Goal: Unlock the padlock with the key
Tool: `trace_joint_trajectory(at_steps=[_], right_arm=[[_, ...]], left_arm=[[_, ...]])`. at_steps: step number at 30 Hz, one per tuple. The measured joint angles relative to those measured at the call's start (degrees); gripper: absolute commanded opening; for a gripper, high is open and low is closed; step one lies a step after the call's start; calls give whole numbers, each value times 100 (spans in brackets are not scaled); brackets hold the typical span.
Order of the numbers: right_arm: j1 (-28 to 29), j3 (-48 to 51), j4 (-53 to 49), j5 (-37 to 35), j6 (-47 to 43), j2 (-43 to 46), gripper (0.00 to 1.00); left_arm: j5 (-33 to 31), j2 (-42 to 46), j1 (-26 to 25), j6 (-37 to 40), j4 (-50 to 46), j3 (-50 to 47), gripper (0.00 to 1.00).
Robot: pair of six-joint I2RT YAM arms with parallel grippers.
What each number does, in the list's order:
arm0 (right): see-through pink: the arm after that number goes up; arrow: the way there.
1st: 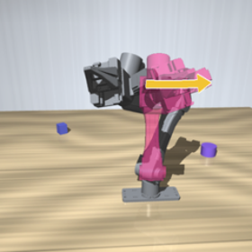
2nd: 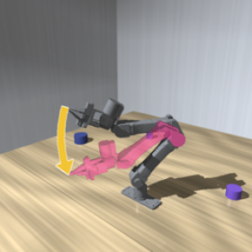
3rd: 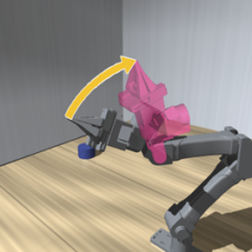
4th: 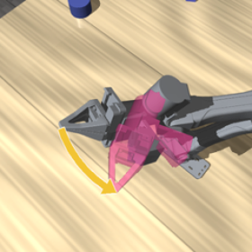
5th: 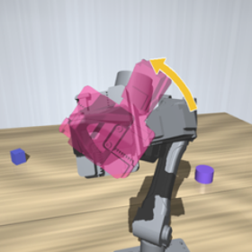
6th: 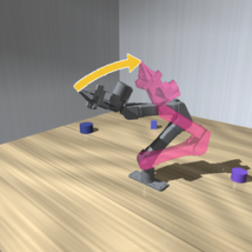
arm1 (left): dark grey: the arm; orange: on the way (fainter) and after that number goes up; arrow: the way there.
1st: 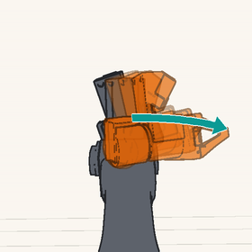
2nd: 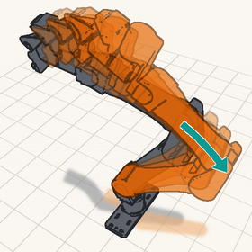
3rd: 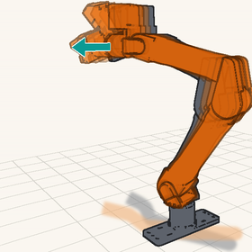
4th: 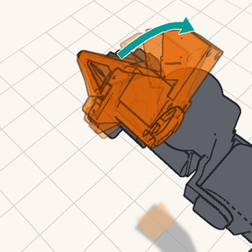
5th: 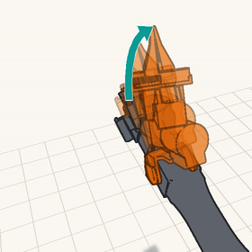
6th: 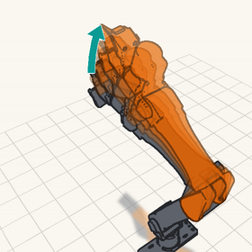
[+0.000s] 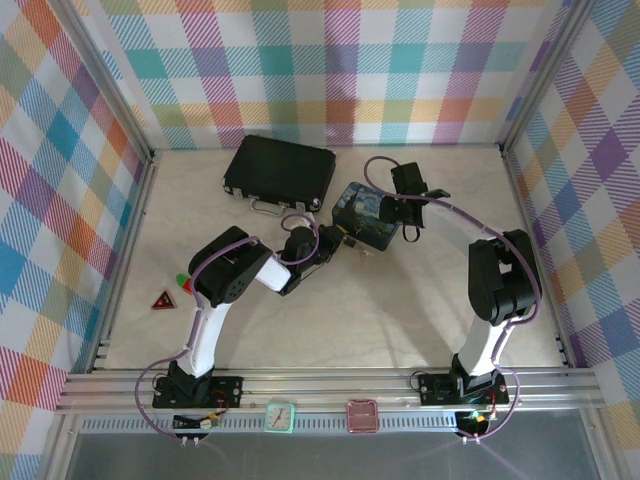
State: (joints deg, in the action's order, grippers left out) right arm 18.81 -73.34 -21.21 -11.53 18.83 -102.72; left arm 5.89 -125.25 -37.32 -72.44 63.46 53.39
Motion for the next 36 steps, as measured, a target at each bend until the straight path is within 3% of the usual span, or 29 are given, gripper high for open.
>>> trace_joint_trajectory(at_steps=[4,9,17,25,28,33,36], right_arm=[[0,57,17,103,-83,122,61],[0,389,111,304,-260,931,97],[0,1537,393,142,-472,2369,99],[-7,2889,592,-785,-472,3108,99],[-50,3285,756,-1084,-472,3307,99],[-225,3757,1191,-1353,-605,3556,99],[-352,3976,1613,-1423,-826,3578,99]], left_arm=[[142,472,17,90,-168,-280,0],[533,1189,50,282,-553,-800,0],[1019,2288,68,1163,-2461,-1351,0],[1139,2796,72,2435,-4483,-1154,5],[1141,2796,72,2739,-4874,-951,17],[914,2796,72,3088,-5396,-885,52],[713,2861,68,3235,-5674,-802,63]])
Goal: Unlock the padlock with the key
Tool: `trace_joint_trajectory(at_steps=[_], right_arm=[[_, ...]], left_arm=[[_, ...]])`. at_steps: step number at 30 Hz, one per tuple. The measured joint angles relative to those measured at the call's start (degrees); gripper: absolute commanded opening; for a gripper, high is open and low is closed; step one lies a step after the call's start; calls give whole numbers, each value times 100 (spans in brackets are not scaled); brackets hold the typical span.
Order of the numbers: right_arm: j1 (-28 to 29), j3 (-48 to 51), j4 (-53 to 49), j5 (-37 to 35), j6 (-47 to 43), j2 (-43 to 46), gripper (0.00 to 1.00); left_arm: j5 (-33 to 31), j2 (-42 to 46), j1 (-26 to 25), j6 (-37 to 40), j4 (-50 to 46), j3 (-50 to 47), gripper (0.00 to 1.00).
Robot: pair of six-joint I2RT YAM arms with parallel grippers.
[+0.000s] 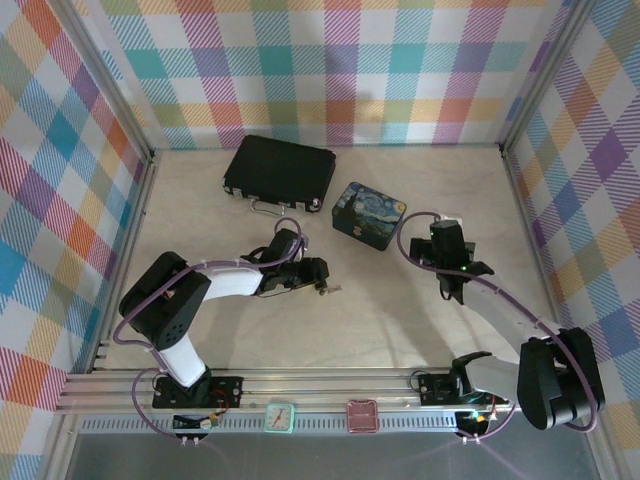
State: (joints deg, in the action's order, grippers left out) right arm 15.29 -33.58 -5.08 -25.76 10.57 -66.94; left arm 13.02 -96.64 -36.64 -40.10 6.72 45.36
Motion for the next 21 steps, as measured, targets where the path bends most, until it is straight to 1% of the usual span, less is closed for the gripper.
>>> trace_joint_trajectory(at_steps=[5,10,15,19,21], right_arm=[[-302,472,988,7,-450,-50,99],[-575,831,2256,315,-767,-531,99],[-691,999,3434,721,-997,-1158,99],[-857,1001,4323,999,-1038,-1606,99],[-1056,1001,4481,1207,-1001,-1801,99]], left_arm=[[-533,402,26,280,-590,271,72],[-994,673,181,601,-1069,590,85],[-1569,955,651,955,-1552,793,90],[-2114,1381,1139,1255,-1784,791,91],[-2398,1602,1314,1419,-1755,743,91]])
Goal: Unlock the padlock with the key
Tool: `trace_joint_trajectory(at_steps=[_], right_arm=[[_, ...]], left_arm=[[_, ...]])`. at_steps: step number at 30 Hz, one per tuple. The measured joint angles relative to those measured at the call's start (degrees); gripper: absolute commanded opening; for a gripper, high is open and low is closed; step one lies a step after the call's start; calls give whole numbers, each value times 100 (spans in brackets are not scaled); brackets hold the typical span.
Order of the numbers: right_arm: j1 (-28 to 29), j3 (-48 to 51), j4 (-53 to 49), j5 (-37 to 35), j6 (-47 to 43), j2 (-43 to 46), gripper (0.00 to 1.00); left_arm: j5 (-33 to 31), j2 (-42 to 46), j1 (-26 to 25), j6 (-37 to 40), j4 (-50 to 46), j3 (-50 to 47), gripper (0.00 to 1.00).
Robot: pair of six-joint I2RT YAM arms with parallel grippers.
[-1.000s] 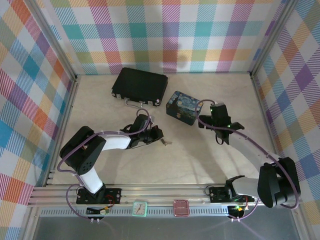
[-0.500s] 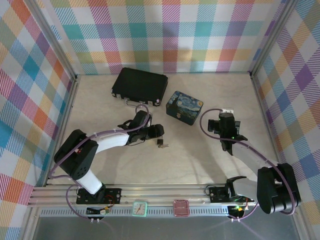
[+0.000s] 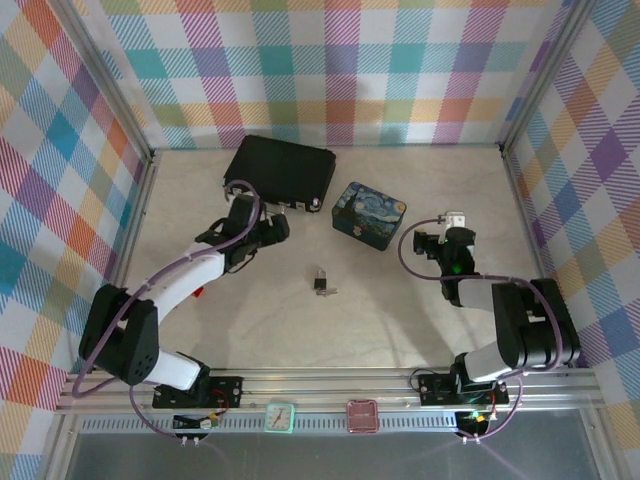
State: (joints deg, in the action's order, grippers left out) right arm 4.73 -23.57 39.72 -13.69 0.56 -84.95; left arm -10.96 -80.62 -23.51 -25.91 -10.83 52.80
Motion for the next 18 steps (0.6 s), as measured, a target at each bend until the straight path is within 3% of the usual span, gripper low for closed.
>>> trace_joint_trajectory(at_steps=[10,18], right_arm=[[-345,74,634,509,136,-291,99],[-345,74,713,579,155,-291,99]], left_arm=[[-1899,960,455,1075,651,-1244,91],[-2820,439,925,1338,1394,-1665,92]])
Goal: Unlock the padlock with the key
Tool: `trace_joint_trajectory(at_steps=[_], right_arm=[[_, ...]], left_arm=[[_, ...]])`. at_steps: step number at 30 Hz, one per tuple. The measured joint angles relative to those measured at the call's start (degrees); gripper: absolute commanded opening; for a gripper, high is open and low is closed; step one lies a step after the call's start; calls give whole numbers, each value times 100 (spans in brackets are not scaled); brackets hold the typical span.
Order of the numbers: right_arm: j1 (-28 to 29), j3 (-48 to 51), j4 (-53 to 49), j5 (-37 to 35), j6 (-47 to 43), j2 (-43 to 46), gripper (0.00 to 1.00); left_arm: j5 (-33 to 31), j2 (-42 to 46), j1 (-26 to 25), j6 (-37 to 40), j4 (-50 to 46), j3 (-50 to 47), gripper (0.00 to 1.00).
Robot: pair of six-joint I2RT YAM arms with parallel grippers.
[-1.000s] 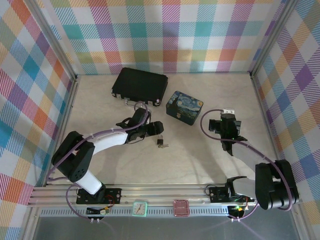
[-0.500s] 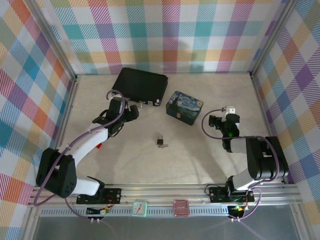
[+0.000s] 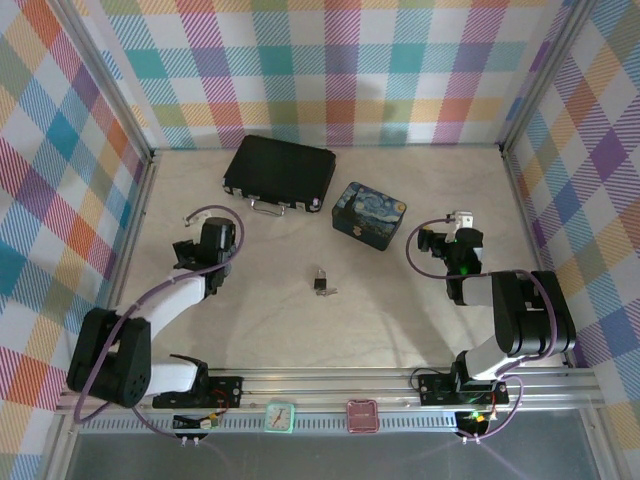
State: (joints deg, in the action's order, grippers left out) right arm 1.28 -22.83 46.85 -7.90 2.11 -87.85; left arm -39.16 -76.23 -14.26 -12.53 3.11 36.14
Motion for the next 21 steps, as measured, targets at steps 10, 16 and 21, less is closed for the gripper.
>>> trace_joint_trajectory(at_steps=[10,16,21], right_arm=[[0,0,26,13,0,0,99],[0,0,26,28,0,0,99],[0,0,22,162,-4,0,99]], left_arm=[[278,-929,136,787,2149,-575,92],[1290,-968,831,916,3456,-1169,91],[1884,-1331,916,1005,4317,-1403,92]])
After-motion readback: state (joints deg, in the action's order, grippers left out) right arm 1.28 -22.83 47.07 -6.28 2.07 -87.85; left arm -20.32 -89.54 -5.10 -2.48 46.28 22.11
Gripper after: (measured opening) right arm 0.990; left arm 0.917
